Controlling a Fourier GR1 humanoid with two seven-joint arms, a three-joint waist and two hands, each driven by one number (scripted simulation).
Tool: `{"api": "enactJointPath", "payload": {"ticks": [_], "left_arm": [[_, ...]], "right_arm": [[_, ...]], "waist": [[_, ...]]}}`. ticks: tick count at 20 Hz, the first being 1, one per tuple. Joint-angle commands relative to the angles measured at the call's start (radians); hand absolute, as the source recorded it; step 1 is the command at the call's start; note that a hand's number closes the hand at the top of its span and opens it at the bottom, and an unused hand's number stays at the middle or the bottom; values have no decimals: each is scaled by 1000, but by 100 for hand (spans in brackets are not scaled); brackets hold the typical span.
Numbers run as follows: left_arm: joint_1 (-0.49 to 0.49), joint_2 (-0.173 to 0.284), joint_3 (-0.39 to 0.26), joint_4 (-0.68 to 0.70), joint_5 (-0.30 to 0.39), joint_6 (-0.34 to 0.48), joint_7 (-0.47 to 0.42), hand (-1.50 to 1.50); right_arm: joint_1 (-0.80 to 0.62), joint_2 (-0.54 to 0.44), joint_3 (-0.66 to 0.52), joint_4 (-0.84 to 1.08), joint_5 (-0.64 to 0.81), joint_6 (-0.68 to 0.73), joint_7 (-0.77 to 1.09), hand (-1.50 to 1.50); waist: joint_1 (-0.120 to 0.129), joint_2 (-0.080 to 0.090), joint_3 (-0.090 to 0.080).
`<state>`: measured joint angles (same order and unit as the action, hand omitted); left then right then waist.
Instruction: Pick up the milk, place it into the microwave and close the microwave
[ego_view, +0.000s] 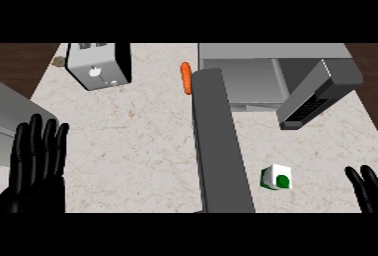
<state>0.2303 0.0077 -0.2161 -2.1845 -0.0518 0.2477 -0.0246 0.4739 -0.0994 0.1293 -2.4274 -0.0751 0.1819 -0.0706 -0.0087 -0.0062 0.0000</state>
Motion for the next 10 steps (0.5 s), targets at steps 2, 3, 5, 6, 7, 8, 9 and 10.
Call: {"api": "enactJointPath", "payload": {"ticks": [2,3,5,6,7,8,9,10], "left_arm": [[263,-7,-87,-23,53,-21,-202,-150],[258,-4,-105,-134,19,-14,-81,-150],[330,32,-54,-92,96,-72,-201,-150],[373,43,-80,-124,74,-76,-199,-150],[399,17,-146,-155,-5,-34,-202,-150],[377,52,-73,-136,97,-87,-202,-150],[476,54,-94,-155,94,-95,-279,-150],[505,48,-134,-188,70,-83,-265,-150]], "right_arm": [[138,7,5,-16,6,51,-97,-150],[222,20,41,-25,49,62,-135,-150],[245,20,24,-26,54,75,-180,-150],[277,43,85,-81,116,47,-149,-150],[310,38,73,-53,124,66,-215,-150],[259,39,67,7,164,57,-220,-150],[274,22,2,-11,119,61,-236,-150],[277,28,36,-50,149,52,-201,-150]], "waist": [[9,0,-1],[4,-1,0],[7,0,0],[8,-1,-1],[5,-3,0],[8,1,0],[13,-2,0],[14,-1,0]]}}
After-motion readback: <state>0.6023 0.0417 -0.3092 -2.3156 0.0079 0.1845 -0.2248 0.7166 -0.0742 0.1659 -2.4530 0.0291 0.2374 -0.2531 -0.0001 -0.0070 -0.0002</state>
